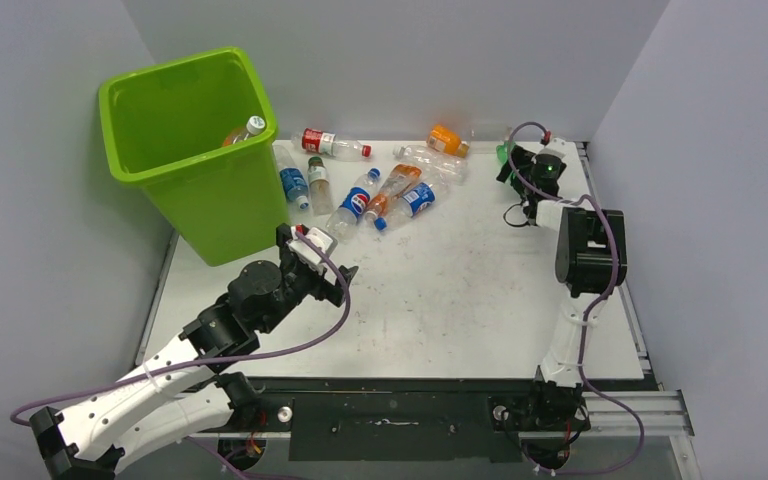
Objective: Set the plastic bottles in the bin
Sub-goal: Pick up the plastic bottle from the corner of the board.
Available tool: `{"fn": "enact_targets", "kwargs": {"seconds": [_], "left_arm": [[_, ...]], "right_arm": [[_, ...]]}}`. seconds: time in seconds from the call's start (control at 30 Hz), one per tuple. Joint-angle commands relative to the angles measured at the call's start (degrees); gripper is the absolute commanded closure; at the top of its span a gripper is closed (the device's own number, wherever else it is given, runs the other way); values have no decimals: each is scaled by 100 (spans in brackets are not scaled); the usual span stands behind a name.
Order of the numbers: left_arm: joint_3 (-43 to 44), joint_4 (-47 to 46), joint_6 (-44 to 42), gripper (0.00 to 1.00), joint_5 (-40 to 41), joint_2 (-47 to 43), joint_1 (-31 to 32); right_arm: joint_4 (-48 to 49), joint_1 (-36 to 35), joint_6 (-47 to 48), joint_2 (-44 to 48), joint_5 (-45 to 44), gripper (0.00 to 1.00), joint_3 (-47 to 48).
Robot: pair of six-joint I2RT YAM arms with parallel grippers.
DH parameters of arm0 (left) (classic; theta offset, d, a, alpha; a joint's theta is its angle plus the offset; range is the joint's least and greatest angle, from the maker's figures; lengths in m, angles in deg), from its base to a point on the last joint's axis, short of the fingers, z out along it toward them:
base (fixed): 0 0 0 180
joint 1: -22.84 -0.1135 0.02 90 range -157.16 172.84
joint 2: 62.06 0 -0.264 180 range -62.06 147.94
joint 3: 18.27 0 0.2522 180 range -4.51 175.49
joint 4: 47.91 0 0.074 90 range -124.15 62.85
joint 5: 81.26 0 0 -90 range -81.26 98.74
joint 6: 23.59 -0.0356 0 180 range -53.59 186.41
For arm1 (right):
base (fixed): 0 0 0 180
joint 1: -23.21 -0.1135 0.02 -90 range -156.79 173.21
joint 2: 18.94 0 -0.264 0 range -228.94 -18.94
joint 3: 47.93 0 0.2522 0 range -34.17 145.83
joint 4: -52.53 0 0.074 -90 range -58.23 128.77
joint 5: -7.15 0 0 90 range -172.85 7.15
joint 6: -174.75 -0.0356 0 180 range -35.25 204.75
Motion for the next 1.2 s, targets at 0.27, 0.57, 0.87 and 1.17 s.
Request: {"fn": "enact_targets", "kwargs": {"seconds": [0.27, 0.57, 0.87, 1.17], "left_arm": [[126, -91, -144, 4, 123, 58, 31], [122, -103, -126, 4, 77, 6, 33], [139, -86, -104, 4, 71, -31, 42], [166, -88, -61, 4, 74, -152, 32]], "right_arm": [[-820, -60, 613, -989, 319, 10, 1412], [-1013, -230, 848, -1128, 44, 6, 1298], [-772, -245, 828, -862, -97, 59, 953], [-117, -567, 463, 465, -124, 92, -566]]}}
